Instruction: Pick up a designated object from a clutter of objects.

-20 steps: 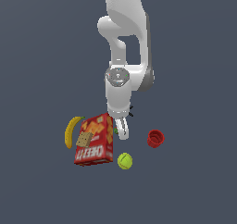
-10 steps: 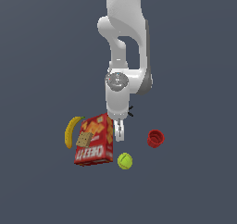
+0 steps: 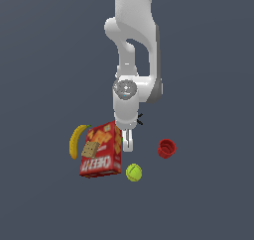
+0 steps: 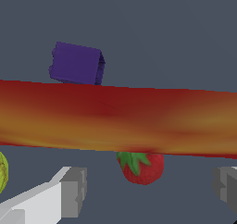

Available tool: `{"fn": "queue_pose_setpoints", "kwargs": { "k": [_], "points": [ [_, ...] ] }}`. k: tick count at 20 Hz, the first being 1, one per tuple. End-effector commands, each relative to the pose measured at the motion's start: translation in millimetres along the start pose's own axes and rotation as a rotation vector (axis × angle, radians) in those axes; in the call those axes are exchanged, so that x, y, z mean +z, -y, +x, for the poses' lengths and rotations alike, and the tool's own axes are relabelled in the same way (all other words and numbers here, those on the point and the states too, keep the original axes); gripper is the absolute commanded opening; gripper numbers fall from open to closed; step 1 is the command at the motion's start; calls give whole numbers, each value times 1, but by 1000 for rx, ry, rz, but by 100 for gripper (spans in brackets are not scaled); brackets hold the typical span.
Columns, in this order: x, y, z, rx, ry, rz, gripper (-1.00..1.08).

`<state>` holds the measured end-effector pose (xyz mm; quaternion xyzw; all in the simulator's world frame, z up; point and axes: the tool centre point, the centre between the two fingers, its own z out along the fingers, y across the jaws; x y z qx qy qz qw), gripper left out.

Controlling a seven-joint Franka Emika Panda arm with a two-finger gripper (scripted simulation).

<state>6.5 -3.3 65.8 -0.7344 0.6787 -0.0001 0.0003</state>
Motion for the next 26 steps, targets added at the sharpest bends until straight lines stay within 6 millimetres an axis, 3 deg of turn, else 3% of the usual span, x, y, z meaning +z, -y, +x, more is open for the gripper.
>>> {"fn": "queue_pose_setpoints", "kwargs": {
  "k": [1, 7, 12, 13, 26],
  "points": [
    [9, -1, 0, 1, 0, -1, 100],
    [36, -1, 0, 4, 0, -1, 100],
    [43, -1, 0, 4, 0, -1, 100],
    [43, -1, 0, 4, 0, -1, -100],
    [40, 1, -1, 4, 0, 0, -100]
  ]
}}
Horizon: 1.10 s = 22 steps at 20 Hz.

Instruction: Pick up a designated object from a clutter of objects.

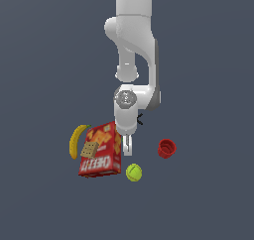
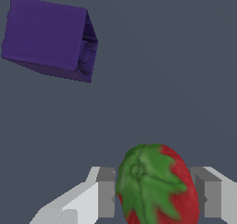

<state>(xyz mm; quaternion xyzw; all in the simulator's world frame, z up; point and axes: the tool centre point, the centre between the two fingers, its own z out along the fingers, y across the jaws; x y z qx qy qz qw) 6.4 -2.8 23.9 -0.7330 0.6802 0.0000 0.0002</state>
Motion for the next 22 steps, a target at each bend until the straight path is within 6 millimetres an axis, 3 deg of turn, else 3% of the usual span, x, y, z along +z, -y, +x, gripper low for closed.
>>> {"fn": "queue_pose_setpoints", "kwargs": {
  "k": [1, 6, 11, 22],
  "points": [
    [-4, 1, -2, 0, 0, 1, -100],
    [-22, 7, -10, 0, 0, 1, -100],
    [-53, 16, -23, 0, -1, 1, -100],
    [-157, 47, -66, 1, -3, 0, -100]
  ]
}}
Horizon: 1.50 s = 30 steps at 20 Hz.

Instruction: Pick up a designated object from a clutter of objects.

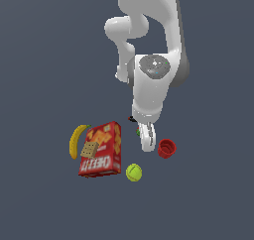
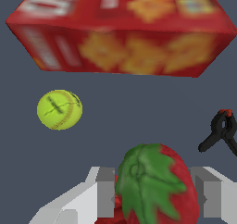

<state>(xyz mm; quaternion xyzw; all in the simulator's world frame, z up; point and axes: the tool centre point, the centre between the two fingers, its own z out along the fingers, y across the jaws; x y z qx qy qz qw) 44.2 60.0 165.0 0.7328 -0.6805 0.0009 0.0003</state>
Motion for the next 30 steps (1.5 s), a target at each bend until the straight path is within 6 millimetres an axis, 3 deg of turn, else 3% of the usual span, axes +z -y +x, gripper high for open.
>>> {"fn": "queue_pose_setpoints", "kwargs": {
  "k": [1, 10, 17, 23, 30],
  "points": [
    [-25, 7, -10, 1, -1, 0, -100],
    [-111, 35, -47, 1, -1, 0, -100],
    [-164, 54, -70, 0, 1, -1, -100],
    [-192, 65, -82, -1, 1, -1, -100],
    [-208, 72, -89, -1, 2, -1, -100]
  ]
}}
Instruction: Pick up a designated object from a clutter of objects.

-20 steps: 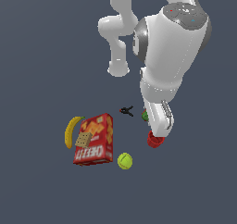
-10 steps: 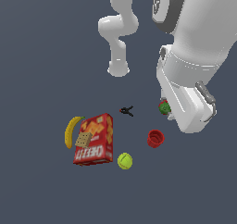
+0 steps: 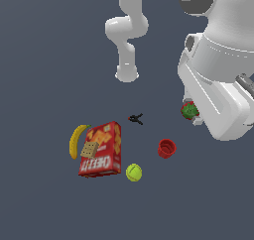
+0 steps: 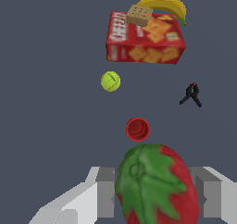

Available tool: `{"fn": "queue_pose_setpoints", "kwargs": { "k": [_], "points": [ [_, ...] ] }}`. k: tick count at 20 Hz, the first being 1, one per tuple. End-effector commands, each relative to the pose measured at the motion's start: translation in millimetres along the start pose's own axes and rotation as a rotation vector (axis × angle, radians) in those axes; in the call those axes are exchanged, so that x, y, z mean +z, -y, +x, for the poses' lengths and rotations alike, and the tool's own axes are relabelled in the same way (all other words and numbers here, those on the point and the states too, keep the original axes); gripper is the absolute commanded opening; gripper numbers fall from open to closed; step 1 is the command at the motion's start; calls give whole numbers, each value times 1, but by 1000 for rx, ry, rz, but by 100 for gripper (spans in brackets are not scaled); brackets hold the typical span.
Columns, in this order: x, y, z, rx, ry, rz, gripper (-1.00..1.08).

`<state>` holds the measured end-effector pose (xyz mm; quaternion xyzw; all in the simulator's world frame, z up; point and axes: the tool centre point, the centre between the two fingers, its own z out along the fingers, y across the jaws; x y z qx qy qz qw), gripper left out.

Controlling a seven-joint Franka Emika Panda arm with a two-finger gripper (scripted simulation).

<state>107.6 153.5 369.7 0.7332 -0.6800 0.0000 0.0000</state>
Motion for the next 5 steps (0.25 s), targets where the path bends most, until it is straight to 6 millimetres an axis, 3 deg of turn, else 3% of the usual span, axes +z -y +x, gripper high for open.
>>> {"fn": "queue_pose_setpoints", "kwargs": {
  "k": [1, 5],
  "points": [
    [-4, 2, -2, 0, 0, 0, -100],
    [-6, 3, -2, 0, 0, 0, -100]
  ]
}}
